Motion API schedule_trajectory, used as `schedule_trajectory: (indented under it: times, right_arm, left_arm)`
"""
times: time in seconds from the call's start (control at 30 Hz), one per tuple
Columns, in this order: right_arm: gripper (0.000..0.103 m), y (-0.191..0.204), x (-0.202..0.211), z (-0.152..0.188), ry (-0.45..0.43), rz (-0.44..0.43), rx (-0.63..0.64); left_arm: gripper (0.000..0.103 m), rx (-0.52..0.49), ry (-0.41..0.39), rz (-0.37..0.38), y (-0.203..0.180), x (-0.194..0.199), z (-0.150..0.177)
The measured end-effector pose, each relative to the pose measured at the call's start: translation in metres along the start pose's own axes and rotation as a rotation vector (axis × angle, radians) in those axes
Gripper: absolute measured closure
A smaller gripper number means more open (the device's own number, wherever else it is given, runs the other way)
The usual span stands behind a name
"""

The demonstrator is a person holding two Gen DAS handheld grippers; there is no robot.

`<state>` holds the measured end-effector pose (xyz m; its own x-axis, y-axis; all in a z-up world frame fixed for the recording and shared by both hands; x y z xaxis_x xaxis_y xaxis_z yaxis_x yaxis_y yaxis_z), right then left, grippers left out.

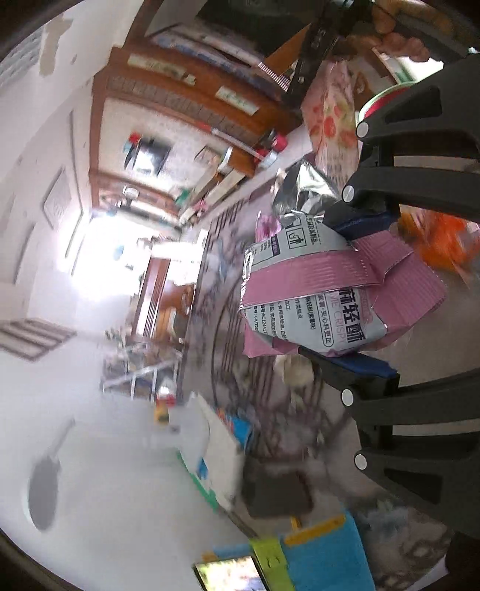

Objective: Collect trash
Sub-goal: 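Carry the wrapper over the red bucket and open the left gripper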

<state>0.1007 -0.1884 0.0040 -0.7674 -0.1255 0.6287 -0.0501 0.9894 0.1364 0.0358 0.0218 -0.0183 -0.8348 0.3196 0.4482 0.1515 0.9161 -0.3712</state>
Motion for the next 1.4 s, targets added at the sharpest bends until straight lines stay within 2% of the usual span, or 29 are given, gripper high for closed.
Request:
schedule_trajectory:
  times: [0.2, 0.33, 0.5, 0.63, 0.77, 0.83, 0.87, 0.9, 0.97, 1.0, 1.17, 1.3, 1.4]
  right_arm:
    - [0.080, -0.048, 0.031, -0.013, -0.074, 0.030, -0.071]
    - [0.080, -0.100, 0.052, -0.012, -0.120, 0.151, -0.099]
    - [0.080, -0.196, 0.065, 0.021, -0.109, 0.357, -0.229]
    - [0.080, -0.254, 0.062, 0.058, -0.055, 0.451, -0.326]
    - [0.080, -0.295, 0.054, 0.082, -0.028, 0.534, -0.384]
    - [0.080, -0.308, 0.052, 0.090, -0.026, 0.565, -0.395]
    - [0.079, -0.316, 0.052, 0.095, -0.025, 0.582, -0.404]
    - [0.075, -0.321, 0.052, 0.097, -0.024, 0.591, -0.414]
    - [0.066, -0.331, 0.050, 0.104, -0.024, 0.605, -0.439]
    - [0.057, -0.334, 0.049, 0.106, -0.026, 0.608, -0.446]
    - [0.051, -0.331, 0.048, 0.107, -0.027, 0.605, -0.458]
    - [0.047, -0.317, 0.054, 0.101, -0.042, 0.588, -0.456]
    - [0.042, -0.303, 0.063, 0.092, -0.067, 0.580, -0.438]
  left_arm:
    - [0.054, -0.070, 0.068, 0.097, -0.055, -0.023, 0.013]
    - [0.053, -0.123, 0.129, 0.216, -0.112, -0.038, 0.027]
    - [0.053, -0.200, 0.237, 0.375, -0.181, -0.079, 0.048]
    - [0.053, -0.239, 0.354, 0.504, -0.236, -0.122, 0.073]
    - [0.053, -0.354, 0.440, 0.582, -0.292, -0.163, 0.095]
    - [0.053, -0.403, 0.478, 0.605, -0.310, -0.177, 0.108]
    - [0.049, -0.430, 0.505, 0.618, -0.319, -0.183, 0.117]
    - [0.043, -0.451, 0.521, 0.621, -0.326, -0.186, 0.122]
    - [0.039, -0.497, 0.536, 0.607, -0.336, -0.190, 0.132]
    - [0.037, -0.505, 0.535, 0.608, -0.336, -0.189, 0.134]
    - [0.031, -0.468, 0.512, 0.619, -0.333, -0.183, 0.127]
    - [0.019, -0.424, 0.472, 0.598, -0.320, -0.183, 0.111]
    - [0.018, -0.422, 0.465, 0.584, -0.316, -0.181, 0.104]
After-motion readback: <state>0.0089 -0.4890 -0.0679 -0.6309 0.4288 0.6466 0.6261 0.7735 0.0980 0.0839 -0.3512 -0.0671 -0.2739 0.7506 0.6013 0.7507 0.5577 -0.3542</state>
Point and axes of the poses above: each gripper's, at about its wrist camera, not at the fingertips, and x roughly against the way its jaws point, y to its left, z to its underside, the point moved 8 cm from there along -x, roughly the way its jaws point, and after that the axes turned 14 degrees about z, right-handed, at the moved point
